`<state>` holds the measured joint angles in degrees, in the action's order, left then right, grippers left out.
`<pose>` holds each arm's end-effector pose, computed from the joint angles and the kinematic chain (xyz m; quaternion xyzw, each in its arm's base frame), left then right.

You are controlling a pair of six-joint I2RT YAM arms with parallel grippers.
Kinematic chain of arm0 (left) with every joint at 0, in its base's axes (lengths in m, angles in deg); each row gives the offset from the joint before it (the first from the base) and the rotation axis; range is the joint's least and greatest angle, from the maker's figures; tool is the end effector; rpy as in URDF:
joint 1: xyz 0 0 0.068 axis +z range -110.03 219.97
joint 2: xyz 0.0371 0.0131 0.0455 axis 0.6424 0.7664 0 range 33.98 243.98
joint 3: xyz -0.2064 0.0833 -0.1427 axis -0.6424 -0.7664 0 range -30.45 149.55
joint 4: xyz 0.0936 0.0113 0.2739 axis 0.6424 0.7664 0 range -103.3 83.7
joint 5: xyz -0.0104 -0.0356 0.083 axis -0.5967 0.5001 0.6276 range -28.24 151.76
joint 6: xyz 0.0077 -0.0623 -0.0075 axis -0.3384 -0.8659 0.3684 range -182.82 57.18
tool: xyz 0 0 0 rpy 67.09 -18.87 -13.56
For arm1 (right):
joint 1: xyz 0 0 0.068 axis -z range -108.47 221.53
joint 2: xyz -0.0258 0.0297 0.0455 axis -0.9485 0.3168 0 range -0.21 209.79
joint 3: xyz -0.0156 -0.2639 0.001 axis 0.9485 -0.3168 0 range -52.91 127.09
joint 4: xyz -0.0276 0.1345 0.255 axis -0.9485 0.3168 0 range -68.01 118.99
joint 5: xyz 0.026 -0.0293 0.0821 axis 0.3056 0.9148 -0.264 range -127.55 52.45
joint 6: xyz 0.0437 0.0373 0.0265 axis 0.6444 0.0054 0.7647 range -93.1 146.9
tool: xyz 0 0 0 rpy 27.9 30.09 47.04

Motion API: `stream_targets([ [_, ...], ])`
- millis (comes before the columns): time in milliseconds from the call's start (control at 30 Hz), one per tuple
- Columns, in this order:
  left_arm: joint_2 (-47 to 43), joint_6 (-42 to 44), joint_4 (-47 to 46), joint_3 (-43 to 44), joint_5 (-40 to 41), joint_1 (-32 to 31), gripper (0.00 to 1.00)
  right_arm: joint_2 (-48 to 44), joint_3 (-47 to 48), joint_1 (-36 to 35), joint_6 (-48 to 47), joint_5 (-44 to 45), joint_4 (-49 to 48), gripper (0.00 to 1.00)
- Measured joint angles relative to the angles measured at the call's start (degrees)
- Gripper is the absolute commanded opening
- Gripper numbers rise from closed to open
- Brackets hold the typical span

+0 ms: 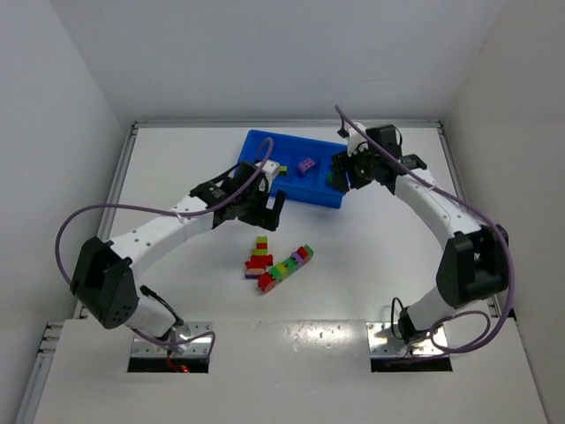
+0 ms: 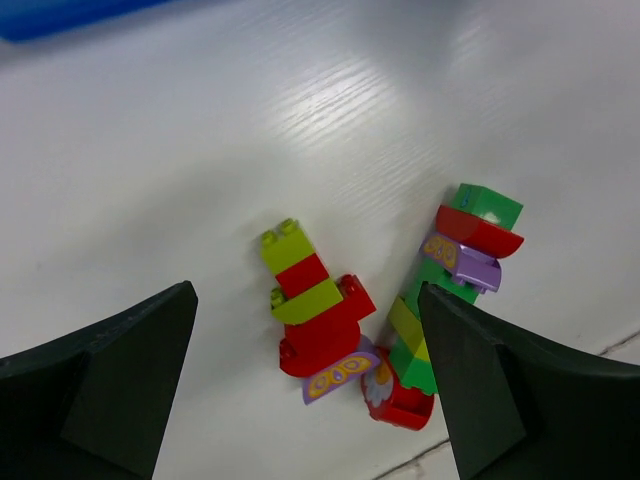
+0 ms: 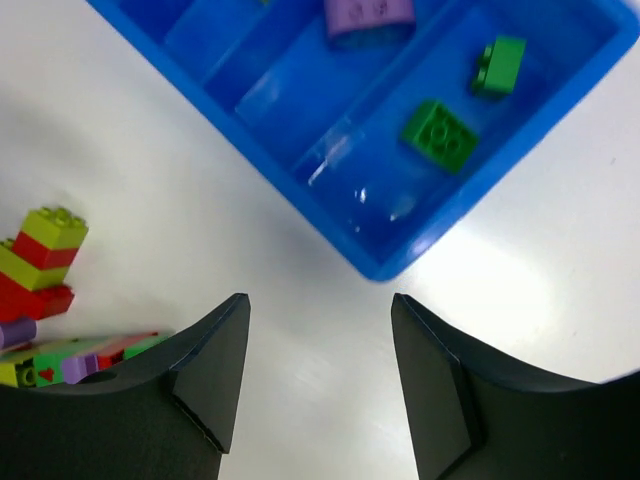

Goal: Sort the legos into containers by color

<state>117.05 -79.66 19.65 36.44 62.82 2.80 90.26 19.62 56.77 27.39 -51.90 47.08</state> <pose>0.2795 -0.2109 0.2554 0.1622 0.9229 -0.1509 0.3150 0.3748 0.1111 0.2585 -0.1624 0.8968 0.1660 0.3767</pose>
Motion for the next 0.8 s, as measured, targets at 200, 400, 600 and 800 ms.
stream_targets([
  [200, -1.57, -11.89, 1.11, -4.59, 5.35, -0.26, 0.99, -3.69, -4.63, 0.02, 2.34, 1.77, 0.68, 0.55],
  [400, -0.31, -17.92, 2.99, -7.61, 6.32, -0.42, 0.97, -7.98, -7.13, 0.42, 3.02, 3.98, 0.11, 0.52],
  [600, 6.27, -21.00, 2.29, -7.50, 4.96, -0.61, 0.81, -10.19, -8.96, 1.44, 3.19, 5.16, -0.59, 0.52],
  [800, 10.03, -23.08, 1.77, -6.97, 3.82, -0.96, 0.74, -11.13, -10.27, 2.23, 3.26, 5.18, -0.57, 0.52],
])
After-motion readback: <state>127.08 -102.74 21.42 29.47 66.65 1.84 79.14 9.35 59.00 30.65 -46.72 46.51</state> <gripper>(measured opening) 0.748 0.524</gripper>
